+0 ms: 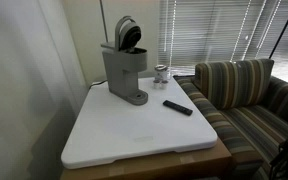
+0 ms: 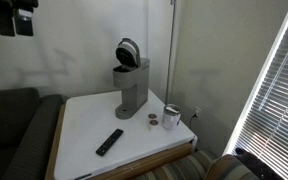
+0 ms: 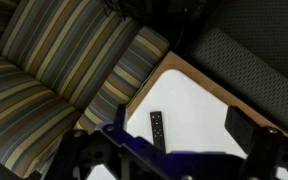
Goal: Close the grey coffeemaker
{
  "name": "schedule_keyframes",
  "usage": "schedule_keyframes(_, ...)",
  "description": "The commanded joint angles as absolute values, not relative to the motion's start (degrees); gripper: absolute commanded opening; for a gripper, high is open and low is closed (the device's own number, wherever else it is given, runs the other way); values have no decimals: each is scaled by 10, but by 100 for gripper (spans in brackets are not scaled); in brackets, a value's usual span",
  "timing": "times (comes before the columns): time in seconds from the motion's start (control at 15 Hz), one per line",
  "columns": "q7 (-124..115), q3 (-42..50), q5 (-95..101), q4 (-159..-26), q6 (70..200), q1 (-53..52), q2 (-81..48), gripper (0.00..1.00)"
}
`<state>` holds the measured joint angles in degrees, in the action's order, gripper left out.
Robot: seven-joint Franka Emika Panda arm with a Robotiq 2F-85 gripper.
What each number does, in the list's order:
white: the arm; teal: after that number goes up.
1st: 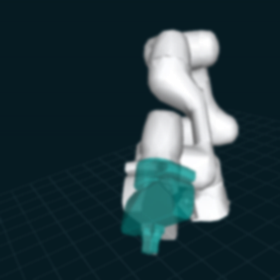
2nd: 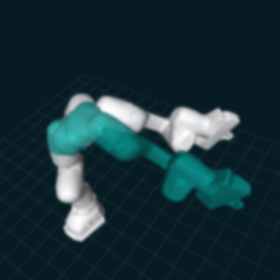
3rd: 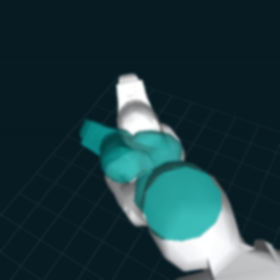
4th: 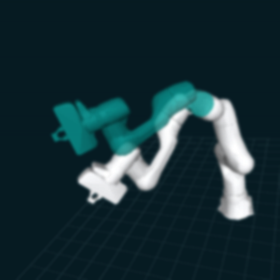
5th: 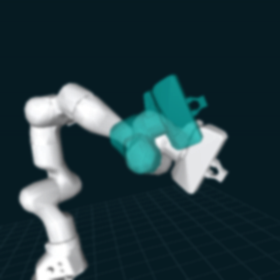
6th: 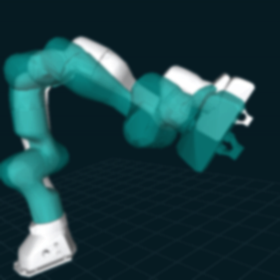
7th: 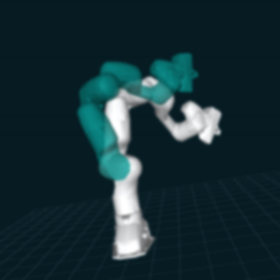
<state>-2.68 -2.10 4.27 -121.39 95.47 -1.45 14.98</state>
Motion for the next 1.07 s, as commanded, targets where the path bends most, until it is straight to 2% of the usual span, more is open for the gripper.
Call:
schedule_keyframes(0.0,-27,-21,43,-1213,953,-14,149,100)
schedule_keyframes(0.4,-26,-20,50,-1201,1020,-12,147,100)
schedule_keyframes(0.87,7,-12,57,-1117,1017,-11,119,100)
schedule_keyframes(1.0,-10,-17,53,-1138,1018,-13,140,100)
